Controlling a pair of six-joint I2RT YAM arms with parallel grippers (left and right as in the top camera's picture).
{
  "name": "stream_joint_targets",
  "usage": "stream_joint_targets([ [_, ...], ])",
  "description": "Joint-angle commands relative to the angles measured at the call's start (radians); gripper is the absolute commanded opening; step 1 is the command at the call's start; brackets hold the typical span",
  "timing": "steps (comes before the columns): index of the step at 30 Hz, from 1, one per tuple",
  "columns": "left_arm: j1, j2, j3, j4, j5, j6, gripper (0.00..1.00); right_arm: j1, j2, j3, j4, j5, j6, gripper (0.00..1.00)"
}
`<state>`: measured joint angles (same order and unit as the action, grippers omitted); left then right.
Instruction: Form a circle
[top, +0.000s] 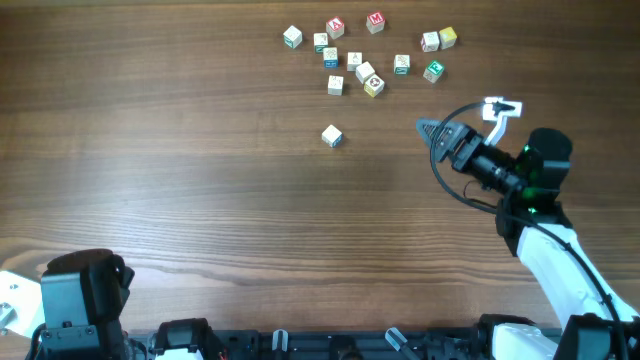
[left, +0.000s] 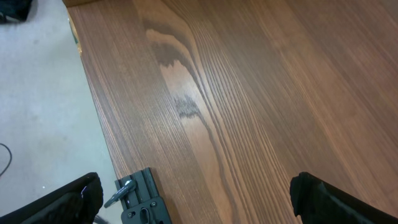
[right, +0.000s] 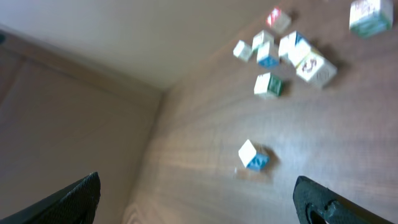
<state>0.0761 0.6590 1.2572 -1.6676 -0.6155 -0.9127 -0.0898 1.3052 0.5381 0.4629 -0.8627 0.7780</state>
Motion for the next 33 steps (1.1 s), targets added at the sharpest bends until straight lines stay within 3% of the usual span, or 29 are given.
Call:
stream_joint_targets([
  [1, 0.007, -0.002, -0.002, 0.002, -0.003, -0.019, 1.0, 0.001, 0.006, 0.091, -0.058, 0.119, 0.007, 1.0],
  [5, 0.007, -0.002, -0.002, 0.002, -0.003, -0.019, 1.0, 0.052, 0.007, 0.249, -0.312, 0.332, -0.102, 0.99],
  [6, 0.007, -0.002, -0.002, 0.002, -0.003, -0.019, 1.0, 0.116, 0.011, 0.37, -0.488, 0.529, -0.198, 1.0],
  [8, 0.007, -0.002, -0.002, 0.002, -0.003, -0.019, 1.0, 0.16, 0.021, 0.429, -0.55, 0.622, -0.25, 0.99],
  [11, 0.007, -0.002, -0.002, 0.002, -0.003, -0.019, 1.0, 0.216, 0.059, 0.496, -0.557, 0.656, -0.356, 0.99],
  [15, 0.007, -0.002, -0.002, 0.002, -0.003, -0.019, 1.0, 0.237, 0.16, 0.59, -0.556, 0.653, -0.377, 0.99],
  [24, 0.007, -0.002, -0.002, 0.002, -0.003, -0.019, 1.0, 0.248, 0.594, 1.079, -0.819, 0.743, -0.417, 1.0],
  [27, 0.007, -0.002, -0.002, 0.002, -0.003, -0.019, 1.0, 0.248, 0.739, 1.172, -0.787, 0.743, -0.409, 0.99],
  [33, 0.007, -0.002, -0.002, 0.002, -0.003, -0.019, 1.0, 0.261, 0.903, 1.185, -0.67, 0.738, -0.357, 0.99],
])
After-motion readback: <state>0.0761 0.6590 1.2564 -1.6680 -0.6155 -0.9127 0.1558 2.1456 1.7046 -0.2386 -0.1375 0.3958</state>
